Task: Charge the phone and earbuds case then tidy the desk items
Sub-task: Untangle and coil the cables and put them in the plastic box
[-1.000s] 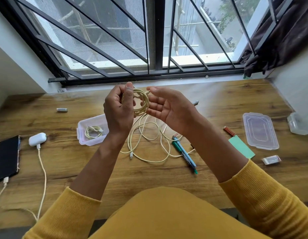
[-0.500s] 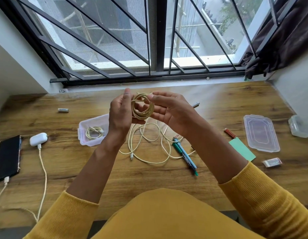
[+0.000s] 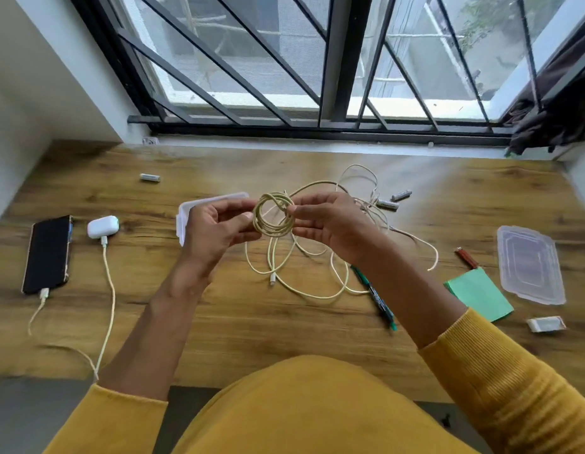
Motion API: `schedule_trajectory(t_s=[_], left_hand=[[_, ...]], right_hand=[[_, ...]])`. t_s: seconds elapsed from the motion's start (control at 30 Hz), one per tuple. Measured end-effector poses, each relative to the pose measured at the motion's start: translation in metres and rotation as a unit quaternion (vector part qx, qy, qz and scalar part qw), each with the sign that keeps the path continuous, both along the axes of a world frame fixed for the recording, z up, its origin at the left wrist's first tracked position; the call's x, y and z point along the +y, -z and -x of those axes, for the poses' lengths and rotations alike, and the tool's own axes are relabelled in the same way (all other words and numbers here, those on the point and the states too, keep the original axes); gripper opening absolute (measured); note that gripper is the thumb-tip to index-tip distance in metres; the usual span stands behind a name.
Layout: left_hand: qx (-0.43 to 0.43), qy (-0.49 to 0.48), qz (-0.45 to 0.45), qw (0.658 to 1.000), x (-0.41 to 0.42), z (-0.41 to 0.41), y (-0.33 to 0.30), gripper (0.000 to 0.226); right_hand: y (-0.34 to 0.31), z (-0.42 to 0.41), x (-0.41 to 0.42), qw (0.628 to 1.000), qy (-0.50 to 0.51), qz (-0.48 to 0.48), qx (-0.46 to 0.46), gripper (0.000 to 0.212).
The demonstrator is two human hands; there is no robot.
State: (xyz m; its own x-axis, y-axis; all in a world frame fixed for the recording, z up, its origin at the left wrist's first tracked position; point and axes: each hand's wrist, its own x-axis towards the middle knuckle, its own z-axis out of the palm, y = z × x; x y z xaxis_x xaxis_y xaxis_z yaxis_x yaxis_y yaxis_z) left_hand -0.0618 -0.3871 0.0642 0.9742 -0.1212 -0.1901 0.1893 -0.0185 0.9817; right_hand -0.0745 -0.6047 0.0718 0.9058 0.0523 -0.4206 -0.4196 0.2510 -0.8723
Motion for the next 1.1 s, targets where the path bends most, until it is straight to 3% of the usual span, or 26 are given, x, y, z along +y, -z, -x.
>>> schedule_trajectory(t_s=[0.3,0.47,0.57,0.73,0.9,1.1], left_hand=[[0.008,-0.062,-0.059,0.996,0.053,-0.029,0.023,0.020],[0.005,-0.072,-0.117,0.990,0.072,-0.051,0.033,0.020],[0.006,-0.084,-0.158,0.984,0.076,-0.063,0.041,0.018],[0.018,-0.085,-0.217,0.972,0.077,-0.075,0.057,0.015],[0.018,-0.065,-0.264,0.962,0.068,-0.072,0.066,0.017],[0.009,-0.075,-0.285,0.956,0.067,-0.074,0.065,0.018]], right_hand=[[0.017,-0.038,0.062,0.988,-0.039,0.137,-0.067,0.018],[0.034,-0.066,0.086,0.939,-0.043,0.329,-0.090,0.026],[0.044,-0.077,0.096,0.918,-0.042,0.379,-0.107,0.029],[0.055,-0.085,0.102,0.862,-0.076,0.474,-0.161,0.015],[0.063,-0.085,0.099,0.828,-0.102,0.517,-0.192,0.016],[0.065,-0.094,0.102,0.811,-0.111,0.529,-0.224,0.013]])
